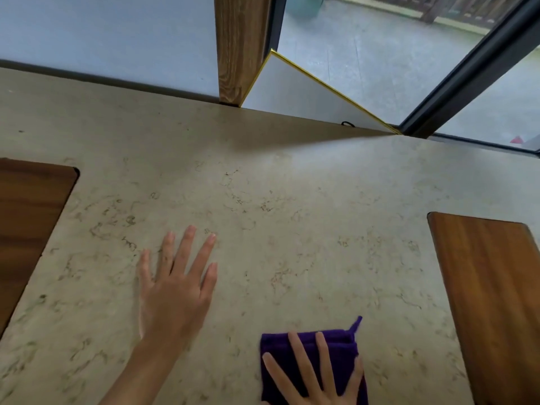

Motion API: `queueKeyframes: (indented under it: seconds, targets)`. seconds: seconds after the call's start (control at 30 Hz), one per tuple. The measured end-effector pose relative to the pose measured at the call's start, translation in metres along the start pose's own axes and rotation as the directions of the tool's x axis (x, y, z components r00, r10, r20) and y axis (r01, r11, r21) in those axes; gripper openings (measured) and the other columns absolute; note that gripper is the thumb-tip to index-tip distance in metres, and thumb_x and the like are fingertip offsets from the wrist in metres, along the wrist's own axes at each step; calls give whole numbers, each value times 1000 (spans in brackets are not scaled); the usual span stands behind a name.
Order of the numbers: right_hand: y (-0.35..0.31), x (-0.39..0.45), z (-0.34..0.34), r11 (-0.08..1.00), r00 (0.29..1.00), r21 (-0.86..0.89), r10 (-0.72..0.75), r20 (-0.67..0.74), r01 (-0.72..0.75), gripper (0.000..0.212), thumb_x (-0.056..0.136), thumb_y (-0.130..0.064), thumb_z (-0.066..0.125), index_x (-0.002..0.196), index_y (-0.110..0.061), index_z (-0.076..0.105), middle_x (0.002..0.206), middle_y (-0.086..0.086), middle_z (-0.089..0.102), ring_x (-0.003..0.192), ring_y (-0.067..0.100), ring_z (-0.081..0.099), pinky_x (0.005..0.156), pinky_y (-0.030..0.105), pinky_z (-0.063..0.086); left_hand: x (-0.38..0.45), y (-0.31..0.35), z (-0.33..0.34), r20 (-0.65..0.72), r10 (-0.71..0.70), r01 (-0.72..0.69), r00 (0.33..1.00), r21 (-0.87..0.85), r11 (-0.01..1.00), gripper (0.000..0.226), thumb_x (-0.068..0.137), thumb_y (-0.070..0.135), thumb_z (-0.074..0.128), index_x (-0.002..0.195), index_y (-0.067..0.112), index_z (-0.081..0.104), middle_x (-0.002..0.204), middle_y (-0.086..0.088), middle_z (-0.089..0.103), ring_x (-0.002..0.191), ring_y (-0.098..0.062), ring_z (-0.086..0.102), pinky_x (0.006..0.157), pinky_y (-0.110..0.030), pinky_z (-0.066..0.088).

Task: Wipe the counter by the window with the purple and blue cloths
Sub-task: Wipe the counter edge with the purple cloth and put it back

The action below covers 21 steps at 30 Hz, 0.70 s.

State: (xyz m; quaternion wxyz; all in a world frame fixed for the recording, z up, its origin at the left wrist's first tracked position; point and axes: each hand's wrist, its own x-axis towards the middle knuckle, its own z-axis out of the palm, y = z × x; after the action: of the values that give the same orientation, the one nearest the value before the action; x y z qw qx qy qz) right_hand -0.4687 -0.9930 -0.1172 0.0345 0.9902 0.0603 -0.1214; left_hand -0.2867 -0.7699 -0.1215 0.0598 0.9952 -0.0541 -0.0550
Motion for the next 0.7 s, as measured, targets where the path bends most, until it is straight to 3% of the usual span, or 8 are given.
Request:
queueKeyframes:
  seconds: [0.07,0.17,0.23,0.4,0.53,0.7]
  targets:
    - [0,6,-4,1000,1000,15,-8,-2,8,87,73,-95,39,150,-57,30,156,-7,42,159,32,2,103,86,16,0,-1,1,1,6,-6,1000,5,1000,58,100,56,14,157,46,8,170,8,12,156,-22,14,123,-60,13]
    - [2,29,-13,993,998,112,43,-48,-38,77,77,-88,44,147,-60,33,161,-9,42,152,31,30,103,87,20,2,-1,4,-3,7,-7,1000,14,1000,58,100,56,16,157,45,11,170,7,13,157,-23,14,123,-61,13]
    - [9,68,-26,975,991,209,100,-89,-79,67,83,-81,44,146,-63,32,164,-12,38,151,30,35,108,84,16,2,0,4,-13,15,-14,1000,20,1000,58,100,54,20,157,44,14,170,6,14,156,-25,15,123,-61,12]
    - [52,234,-66,958,984,259,150,-91,-122,58,91,-81,14,147,-70,4,171,-20,9,160,25,4,112,81,-8,4,0,2,-28,37,-36,999,35,999,59,100,51,25,157,42,18,169,3,21,154,-30,22,121,-63,14]
    - [73,345,-92,955,980,272,159,-119,-122,57,91,-81,13,146,-69,6,171,-16,10,159,27,2,111,82,-8,5,-2,5,-27,28,-27,999,33,999,59,100,54,22,157,44,14,169,5,19,155,-27,19,121,-63,14]
    - [78,375,-101,952,984,283,147,-103,-113,59,90,-81,11,148,-67,9,172,-16,8,160,26,-1,112,81,-11,6,-2,5,-37,41,-40,998,41,998,58,101,54,20,158,44,10,170,5,16,156,-26,16,121,-62,15]
